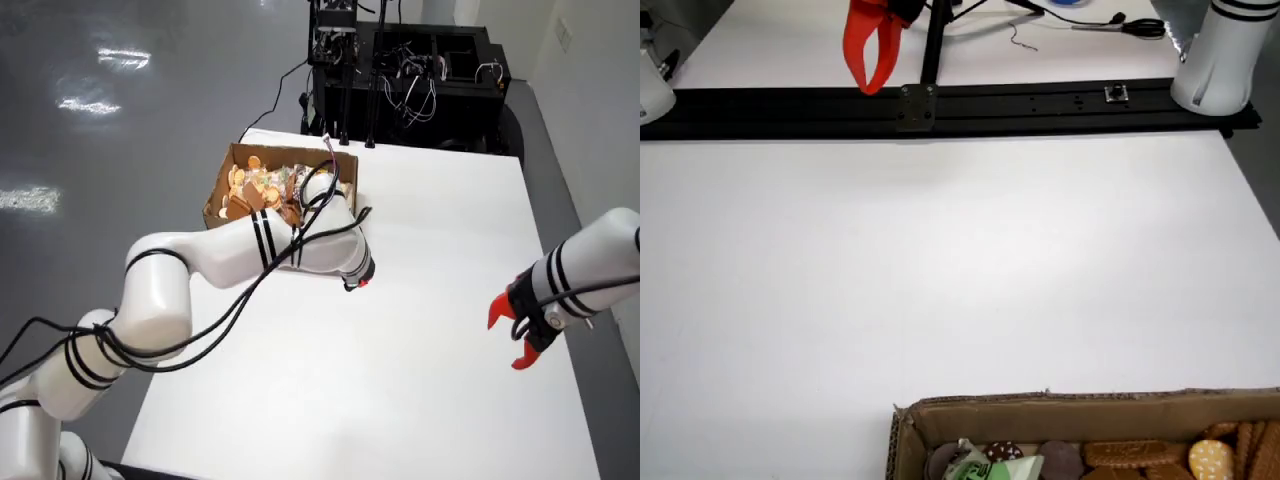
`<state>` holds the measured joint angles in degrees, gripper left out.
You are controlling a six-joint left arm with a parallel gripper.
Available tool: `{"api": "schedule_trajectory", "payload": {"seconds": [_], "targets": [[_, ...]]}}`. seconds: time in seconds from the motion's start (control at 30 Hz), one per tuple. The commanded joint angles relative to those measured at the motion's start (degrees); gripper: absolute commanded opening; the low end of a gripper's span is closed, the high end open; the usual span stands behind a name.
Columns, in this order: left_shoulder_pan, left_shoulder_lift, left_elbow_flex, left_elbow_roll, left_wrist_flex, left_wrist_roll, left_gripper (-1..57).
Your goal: Grasp a snack and put it in the bin.
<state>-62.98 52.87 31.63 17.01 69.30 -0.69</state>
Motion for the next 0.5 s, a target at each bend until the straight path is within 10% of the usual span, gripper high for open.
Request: {"api": "schedule_trajectory", "payload": {"seconds": [0.03,0.5], "targets": [[-1.4,-7.8,12.8,-0.3,-5.1,-4.3,-0.4],[-3.6,-29.3,47.2,-3.7,-23.4,-14.0,-0.4]]}}
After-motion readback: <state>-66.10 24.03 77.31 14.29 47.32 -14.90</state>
